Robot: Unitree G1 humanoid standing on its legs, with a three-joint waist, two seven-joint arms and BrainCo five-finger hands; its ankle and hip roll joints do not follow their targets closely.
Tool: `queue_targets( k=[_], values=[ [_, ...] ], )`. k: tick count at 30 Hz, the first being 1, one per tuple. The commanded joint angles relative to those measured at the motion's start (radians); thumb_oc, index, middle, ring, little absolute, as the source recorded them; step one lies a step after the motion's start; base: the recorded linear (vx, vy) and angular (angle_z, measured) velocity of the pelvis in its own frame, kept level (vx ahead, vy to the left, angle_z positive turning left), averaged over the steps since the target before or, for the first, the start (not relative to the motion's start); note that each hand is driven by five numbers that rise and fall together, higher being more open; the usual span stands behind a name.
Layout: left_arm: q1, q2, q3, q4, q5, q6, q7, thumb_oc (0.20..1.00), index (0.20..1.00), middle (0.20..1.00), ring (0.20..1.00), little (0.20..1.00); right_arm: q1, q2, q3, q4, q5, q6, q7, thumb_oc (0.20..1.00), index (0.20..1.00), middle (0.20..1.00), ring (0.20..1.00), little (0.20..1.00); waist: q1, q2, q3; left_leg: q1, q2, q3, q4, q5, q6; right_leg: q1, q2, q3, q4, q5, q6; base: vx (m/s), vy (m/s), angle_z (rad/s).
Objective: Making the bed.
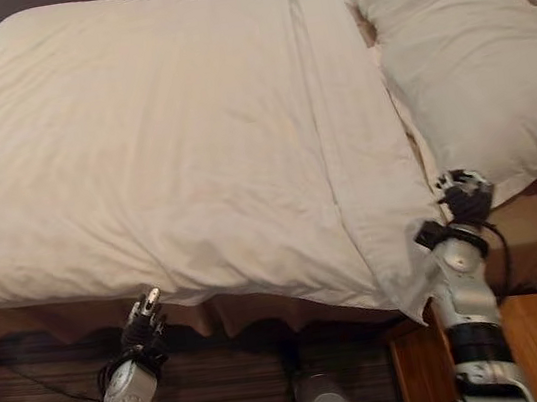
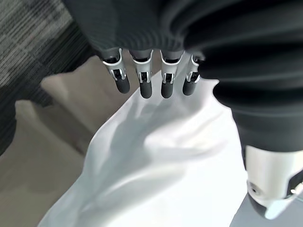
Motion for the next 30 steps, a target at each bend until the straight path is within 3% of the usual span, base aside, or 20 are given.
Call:
queue_targets(
  k=[1, 5, 8, 17, 18, 22, 23, 28, 30],
  values=[
    [-0.02, 0.04, -0.013, 0.02, -0.019, -0.037, -0.028, 1.0, 1.0, 1.0, 1.0, 1.0, -0.16, 0.041, -0.038, -0.048, 0.23, -0.189, 0.038, 0.2, 0.2, 0.2, 0.2, 0.2, 0.012, -0.002, 0.026, -0.022, 0.041, -0.105, 0.012, -0.029, -0.011, -0.008, -0.069, -0.014, 0.019, -0.104, 0.062, 0.02, -0.051, 0.21],
    [-0.021, 0.041, -0.032, 0.049, -0.049, -0.058, -0.042, 1.0, 1.0, 1.0, 1.0, 1.0, -0.256, 0.041, 0.013, -0.013, 0.271, -0.221, 0.045, 0.2, 0.2, 0.2, 0.2, 0.2, 0.022, 0.034, 0.036, -0.037, 0.041, -0.11, 0.012, -0.021, -0.017, -0.01, -0.073, -0.021, 0.019, -0.109, 0.059, 0.02, -0.037, 0.09],
    [-0.031, 0.045, -0.045, 0.056, -0.067, -0.075, -0.049, 1.0, 1.0, 1.0, 1.0, 1.0, -0.333, 0.014, 0.04, 0.017, 0.243, -0.203, 0.041, 0.2, 0.2, 0.2, 0.2, 0.2, 0.027, 0.07, 0.059, -0.057, 0.038, -0.106, 0.012, -0.014, -0.021, -0.024, -0.077, -0.027, 0.019, -0.109, 0.057, -0.04, -0.011, 0.06],
    [-0.058, 0.087, -0.059, 0.095, -0.104, -0.121, -0.072, 1.0, 1.0, 1.0, 1.0, 1.0, -0.517, -0.221, 0.051, 0.36, 0.226, -0.125, 0.043, 0.2, 0.2, 0.2, 0.2, 0.2, 0.047, 0.182, 0.163, -0.147, 0.028, -0.063, 0.02, 0.023, -0.028, -0.111, -0.085, -0.017, 0.019, -0.096, 0.06, -0.06, -0.009, -0.02],
    [-0.054, 0.084, -0.052, 0.11, -0.107, -0.113, -0.078, 1.0, 1.0, 1.0, 1.0, 1.0, -0.475, -0.211, 0.016, 0.4, 0.254, -0.123, 0.05, 0.2, 0.2, 0.2, 0.2, 0.2, 0.037, 0.208, 0.177, -0.156, 0.028, -0.056, 0.02, 0.027, -0.029, -0.118, -0.086, -0.016, 0.019, -0.099, 0.061, 0.0, 0.001, -0.11],
    [-0.062, 0.075, -0.039, 0.152, -0.117, -0.097, -0.085, 1.0, 1.0, 1.0, 1.0, 1.0, -0.39, -0.171, -0.052, 0.457, 0.308, -0.122, 0.066, 0.2, 0.2, 0.2, 0.2, 0.2, 0.014, 0.236, 0.177, -0.157, 0.029, -0.053, 0.016, 0.026, -0.031, -0.119, -0.085, -0.018, 0.019, -0.108, 0.062, 0.03, 0.028, -0.08],
    [-0.075, 0.06, -0.028, 0.186, -0.122, -0.087, -0.089, 1.0, 1.0, 1.0, 1.0, 1.0, -0.318, -0.123, -0.102, 0.477, 0.353, -0.124, 0.082, 0.2, 0.2, 0.2, 0.2, 0.2, -0.006, 0.248, 0.171, -0.152, 0.029, -0.054, 0.014, 0.019, -0.031, -0.116, -0.083, -0.017, 0.019, -0.114, 0.062, 0.05, 0.032, 0.02],
    [-0.09, 0.032, -0.02, 0.232, -0.124, -0.069, -0.094, 1.0, 1.0, 1.0, 1.0, 1.0, -0.17, -0.02, -0.182, 0.475, 0.407, -0.137, 0.104, 0.2, 0.2, 0.2, 0.2, 0.2, -0.042, 0.247, 0.152, -0.138, 0.031, -0.057, 0.012, 0.007, -0.031, -0.101, -0.081, -0.017, 0.019, -0.123, 0.061, 0.06, 0.027, 0.03],
    [-0.11, 0.0, -0.022, 0.262, -0.116, -0.056, -0.097, 1.0, 1.0, 1.0, 1.0, 1.0, -0.077, 0.03, -0.207, 0.522, 0.406, -0.121, 0.113, 0.2, 0.2, 0.2, 0.2, 0.2, -0.08, 0.233, 0.135, -0.12, 0.032, -0.056, 0.012, -0.006, -0.029, -0.091, -0.078, -0.007, 0.019, -0.124, 0.06, 0.07, 0.049, 0.02]
  ],
)
